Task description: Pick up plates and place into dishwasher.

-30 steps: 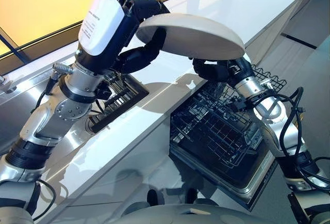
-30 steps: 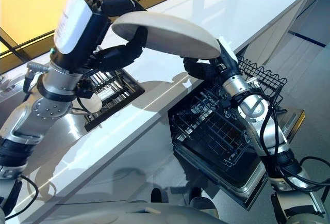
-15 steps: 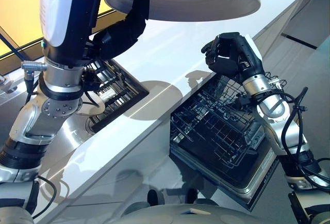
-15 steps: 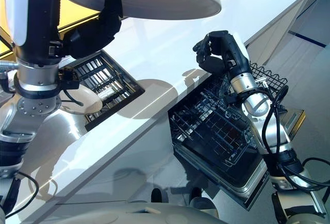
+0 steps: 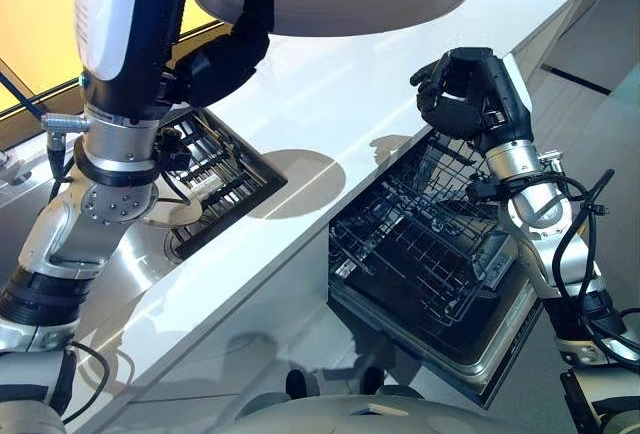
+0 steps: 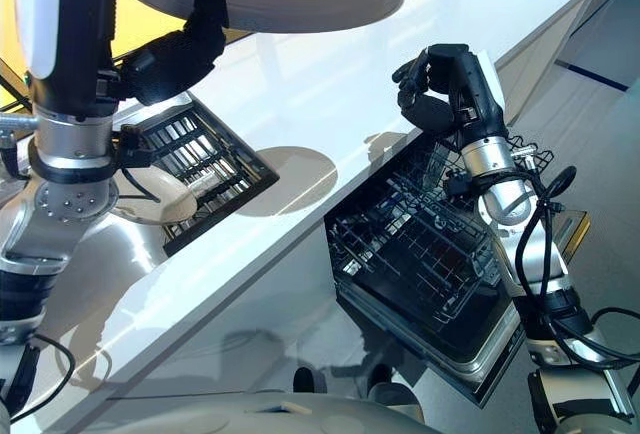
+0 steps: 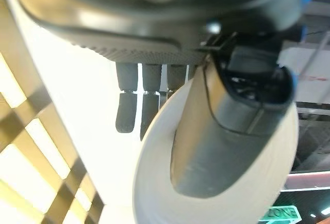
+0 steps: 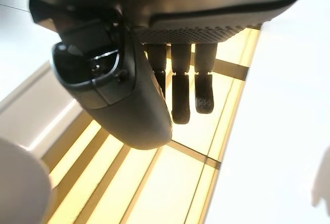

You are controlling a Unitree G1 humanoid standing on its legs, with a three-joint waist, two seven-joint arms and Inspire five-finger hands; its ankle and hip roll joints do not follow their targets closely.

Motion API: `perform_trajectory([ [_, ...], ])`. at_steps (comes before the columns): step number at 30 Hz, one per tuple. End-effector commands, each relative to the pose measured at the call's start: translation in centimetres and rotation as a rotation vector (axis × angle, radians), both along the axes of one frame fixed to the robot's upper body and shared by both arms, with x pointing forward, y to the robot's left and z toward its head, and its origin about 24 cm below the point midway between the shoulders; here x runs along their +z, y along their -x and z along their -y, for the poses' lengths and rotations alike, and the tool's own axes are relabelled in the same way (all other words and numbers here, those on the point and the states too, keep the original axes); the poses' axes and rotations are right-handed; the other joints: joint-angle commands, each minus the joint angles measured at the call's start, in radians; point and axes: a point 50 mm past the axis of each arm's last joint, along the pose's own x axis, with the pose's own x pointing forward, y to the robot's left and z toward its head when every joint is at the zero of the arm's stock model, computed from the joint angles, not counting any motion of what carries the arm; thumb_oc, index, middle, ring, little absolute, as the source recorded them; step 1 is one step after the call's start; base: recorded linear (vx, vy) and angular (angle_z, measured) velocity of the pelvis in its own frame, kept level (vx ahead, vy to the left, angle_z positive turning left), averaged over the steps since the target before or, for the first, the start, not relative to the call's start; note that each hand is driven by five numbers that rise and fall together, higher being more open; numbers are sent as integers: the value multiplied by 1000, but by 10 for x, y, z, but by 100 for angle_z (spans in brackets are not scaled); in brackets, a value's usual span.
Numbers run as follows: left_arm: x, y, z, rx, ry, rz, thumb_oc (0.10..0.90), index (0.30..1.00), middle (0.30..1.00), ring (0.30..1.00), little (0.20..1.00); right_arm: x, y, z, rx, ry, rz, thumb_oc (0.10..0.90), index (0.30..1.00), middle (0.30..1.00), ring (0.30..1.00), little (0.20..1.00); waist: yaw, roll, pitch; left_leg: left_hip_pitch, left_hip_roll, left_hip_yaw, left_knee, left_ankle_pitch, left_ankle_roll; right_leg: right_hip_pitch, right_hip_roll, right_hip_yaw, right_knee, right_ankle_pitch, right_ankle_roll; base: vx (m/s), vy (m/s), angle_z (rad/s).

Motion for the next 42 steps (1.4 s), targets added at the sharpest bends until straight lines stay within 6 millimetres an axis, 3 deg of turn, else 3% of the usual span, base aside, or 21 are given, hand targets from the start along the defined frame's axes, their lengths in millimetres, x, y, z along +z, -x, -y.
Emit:
perform_trajectory([
  [1,25,-4,-19,27,127,53,100,300,300,300,200,65,16,-4,147,-42,291,800,900,900,900,900,5,-8,-96,35,-50,17,2,-133,5,13,68,-5,64,-110,14,0,0,0],
  [7,16,-9,-12,4,98,7,100,300,300,300,200,63,17,-25,421,-121,212,800,900,900,900,900,12,-16,-99,33,-49,14,2,-132,4,16,66,-14,62,-111,12,0,0,0],
  [11,15,-12,-11,6,90,-6,100,300,300,300,200,64,20,-31,491,-123,207,800,900,900,900,900,14,-19,-101,32,-49,14,2,-130,4,16,65,-18,60,-111,12,0,0,0],
  [25,13,-16,-11,-34,135,-51,100,300,300,300,200,72,27,-34,484,-154,290,800,900,900,900,900,9,-17,-102,30,-49,19,2,-130,5,14,65,-14,60,-109,12,0,0,0],
  [29,15,-7,9,-191,61,-34,100,300,300,300,200,72,27,-30,446,-250,300,800,900,900,900,900,6,-15,-101,33,-50,16,2,-132,6,15,66,-12,60,-108,12,0,0,0],
  [34,15,0,28,-333,10,-61,100,300,300,300,200,75,29,-40,557,-362,298,800,900,900,900,900,7,-12,-98,34,-52,15,2,-134,7,16,66,-12,56,-105,13,0,0,0],
  [38,14,-3,36,-352,-34,-92,100,300,300,300,200,76,28,-54,667,-419,258,800,900,900,900,900,12,-13,-99,34,-52,16,2,-133,7,22,65,-20,49,-103,12,0,0,0],
  [42,15,-7,38,-361,-47,-124,100,300,300,300,200,78,27,-53,671,-436,275,800,900,900,900,900,14,-15,-101,33,-51,18,2,-132,7,24,65,-25,47,-102,13,0,0,0],
])
